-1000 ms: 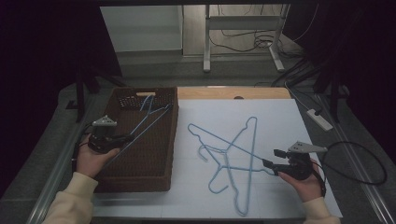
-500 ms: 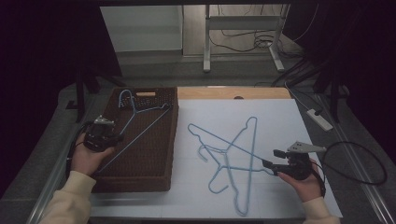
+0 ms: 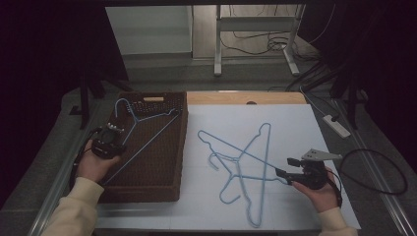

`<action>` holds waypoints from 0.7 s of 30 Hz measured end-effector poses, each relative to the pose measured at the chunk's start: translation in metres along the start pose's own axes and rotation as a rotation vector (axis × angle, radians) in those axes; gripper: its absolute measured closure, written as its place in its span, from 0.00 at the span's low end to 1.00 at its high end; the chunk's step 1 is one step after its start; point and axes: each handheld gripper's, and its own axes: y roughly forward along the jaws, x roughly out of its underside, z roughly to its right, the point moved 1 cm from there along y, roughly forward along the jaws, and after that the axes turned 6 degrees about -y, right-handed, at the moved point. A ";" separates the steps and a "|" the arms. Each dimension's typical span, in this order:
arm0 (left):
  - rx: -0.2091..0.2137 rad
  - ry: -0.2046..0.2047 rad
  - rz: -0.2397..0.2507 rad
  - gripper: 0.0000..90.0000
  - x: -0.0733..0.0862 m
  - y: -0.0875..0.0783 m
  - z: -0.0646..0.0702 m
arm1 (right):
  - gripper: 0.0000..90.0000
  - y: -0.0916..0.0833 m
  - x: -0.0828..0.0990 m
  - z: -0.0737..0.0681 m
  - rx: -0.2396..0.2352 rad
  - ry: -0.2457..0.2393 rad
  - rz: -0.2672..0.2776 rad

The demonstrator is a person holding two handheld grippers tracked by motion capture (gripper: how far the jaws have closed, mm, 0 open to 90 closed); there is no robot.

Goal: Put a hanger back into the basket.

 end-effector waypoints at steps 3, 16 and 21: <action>-0.010 0.000 -0.024 0.95 0.000 0.005 -0.001 | 0.35 0.000 0.000 0.000 0.000 0.001 -0.002; -0.036 -0.011 -0.102 0.94 -0.003 0.020 -0.005 | 0.35 0.001 0.001 0.000 -0.001 0.001 -0.005; -0.065 -0.015 -0.074 0.86 -0.004 0.019 -0.005 | 0.35 0.001 0.001 0.000 -0.003 0.001 -0.006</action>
